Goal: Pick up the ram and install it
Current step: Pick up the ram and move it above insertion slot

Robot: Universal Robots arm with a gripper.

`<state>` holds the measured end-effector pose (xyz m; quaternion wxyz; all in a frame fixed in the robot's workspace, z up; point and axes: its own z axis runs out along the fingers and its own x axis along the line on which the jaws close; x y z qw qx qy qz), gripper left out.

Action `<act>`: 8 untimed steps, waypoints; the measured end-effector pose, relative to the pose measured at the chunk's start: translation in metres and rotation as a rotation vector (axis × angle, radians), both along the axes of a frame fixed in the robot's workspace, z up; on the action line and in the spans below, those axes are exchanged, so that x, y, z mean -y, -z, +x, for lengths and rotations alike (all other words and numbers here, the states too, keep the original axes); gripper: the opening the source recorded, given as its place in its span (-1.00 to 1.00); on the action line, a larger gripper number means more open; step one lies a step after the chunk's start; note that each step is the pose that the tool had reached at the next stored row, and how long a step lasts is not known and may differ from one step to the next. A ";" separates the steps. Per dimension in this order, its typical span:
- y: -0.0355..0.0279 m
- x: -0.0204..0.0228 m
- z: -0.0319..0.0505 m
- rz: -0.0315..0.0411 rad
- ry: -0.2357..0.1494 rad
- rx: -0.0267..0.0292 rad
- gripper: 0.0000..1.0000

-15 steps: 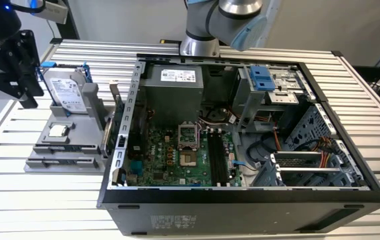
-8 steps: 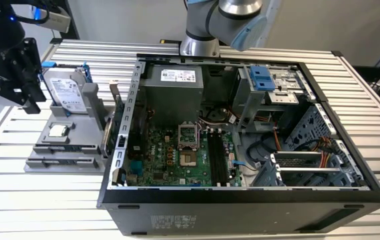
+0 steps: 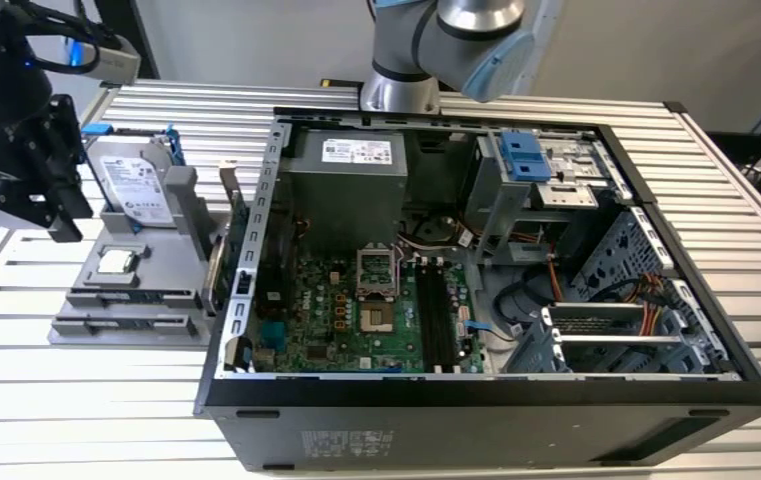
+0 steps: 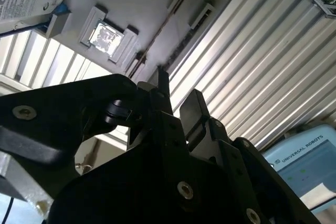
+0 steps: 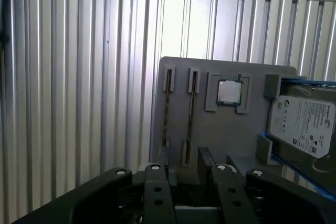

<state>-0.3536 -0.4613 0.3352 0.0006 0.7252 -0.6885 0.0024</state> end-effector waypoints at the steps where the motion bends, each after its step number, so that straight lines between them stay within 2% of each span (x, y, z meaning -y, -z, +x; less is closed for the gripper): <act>1: 0.0018 0.0005 -0.0013 0.0001 0.000 0.0001 1.00; 8: 0.0145 0.0037 -0.0034 0.0000 0.000 0.0000 1.00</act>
